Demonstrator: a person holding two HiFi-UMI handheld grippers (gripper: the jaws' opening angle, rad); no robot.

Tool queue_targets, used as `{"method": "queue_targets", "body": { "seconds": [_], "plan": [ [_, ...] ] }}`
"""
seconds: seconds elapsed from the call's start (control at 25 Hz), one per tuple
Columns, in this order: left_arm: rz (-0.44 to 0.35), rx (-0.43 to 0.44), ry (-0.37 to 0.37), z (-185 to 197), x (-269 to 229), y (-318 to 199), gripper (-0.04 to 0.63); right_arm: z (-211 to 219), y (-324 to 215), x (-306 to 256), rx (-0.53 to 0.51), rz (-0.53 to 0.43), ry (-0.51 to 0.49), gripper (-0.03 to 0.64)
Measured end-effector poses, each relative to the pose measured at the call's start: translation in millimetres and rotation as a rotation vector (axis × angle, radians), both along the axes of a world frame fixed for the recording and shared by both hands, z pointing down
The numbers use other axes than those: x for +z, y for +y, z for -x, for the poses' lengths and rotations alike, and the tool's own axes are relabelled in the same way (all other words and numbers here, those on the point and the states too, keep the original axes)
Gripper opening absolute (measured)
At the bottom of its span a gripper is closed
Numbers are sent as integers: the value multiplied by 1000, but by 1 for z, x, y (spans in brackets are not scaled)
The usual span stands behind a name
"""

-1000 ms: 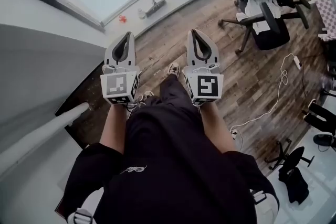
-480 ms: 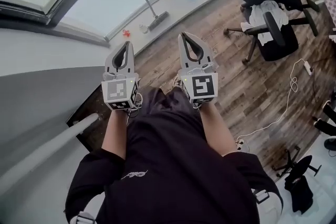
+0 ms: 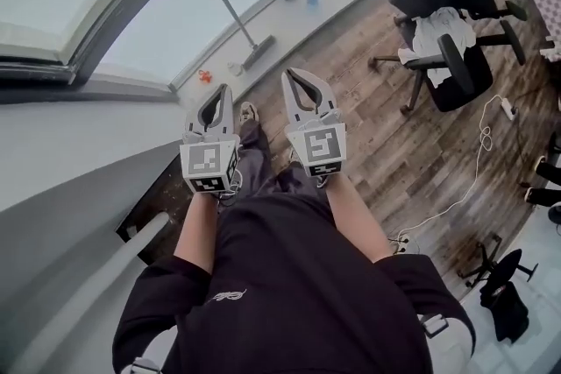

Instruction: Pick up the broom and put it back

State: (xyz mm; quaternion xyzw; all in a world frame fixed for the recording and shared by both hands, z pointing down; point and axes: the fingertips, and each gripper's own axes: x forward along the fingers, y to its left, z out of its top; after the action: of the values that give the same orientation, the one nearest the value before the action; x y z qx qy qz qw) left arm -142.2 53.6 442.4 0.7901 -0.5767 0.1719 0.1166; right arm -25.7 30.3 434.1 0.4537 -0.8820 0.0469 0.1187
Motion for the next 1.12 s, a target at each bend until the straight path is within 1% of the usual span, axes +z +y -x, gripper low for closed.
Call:
{"method": "queue_targets", "body": {
  "seconds": [0.16, 0.24, 0.36, 0.48, 0.6, 0.72, 0.84, 0.96, 1.0, 1.04, 1.08, 1.12],
  "plan": [
    [-16, 10, 38, 9, -7, -53, 2, 19, -34, -2, -23, 23, 31, 21],
    [-1, 5, 43, 18, 2, -73, 0, 31, -50, -2, -35, 21, 40, 21],
    [42, -6, 57, 27, 22, -87, 1, 48, -66, 7, -57, 39, 56, 21],
    [54, -13, 69, 38, 34, -101, 2, 64, -88, 24, -76, 54, 79, 21],
    [51, -13, 97, 58, 44, -119, 2, 86, -116, 46, -72, 68, 71, 21],
    [81, -56, 125, 76, 69, -140, 0, 108, -153, 78, -66, 81, 86, 23],
    [106, -77, 106, 91, 86, -157, 1, 127, -185, 108, -65, 109, 135, 23],
    [127, -68, 88, 107, 99, -171, 0, 148, -214, 131, -68, 133, 136, 26],
    [138, -71, 88, 112, 104, -175, 0, 154, -223, 139, -70, 148, 148, 33],
    [152, -75, 89, 118, 111, -179, 0, 160, -232, 148, -75, 164, 164, 71],
    [166, -78, 92, 124, 117, -182, 0, 167, -239, 158, -82, 178, 177, 153],
    [179, -80, 98, 129, 124, -184, 0, 173, -246, 166, -88, 186, 186, 169]
  ]
}}
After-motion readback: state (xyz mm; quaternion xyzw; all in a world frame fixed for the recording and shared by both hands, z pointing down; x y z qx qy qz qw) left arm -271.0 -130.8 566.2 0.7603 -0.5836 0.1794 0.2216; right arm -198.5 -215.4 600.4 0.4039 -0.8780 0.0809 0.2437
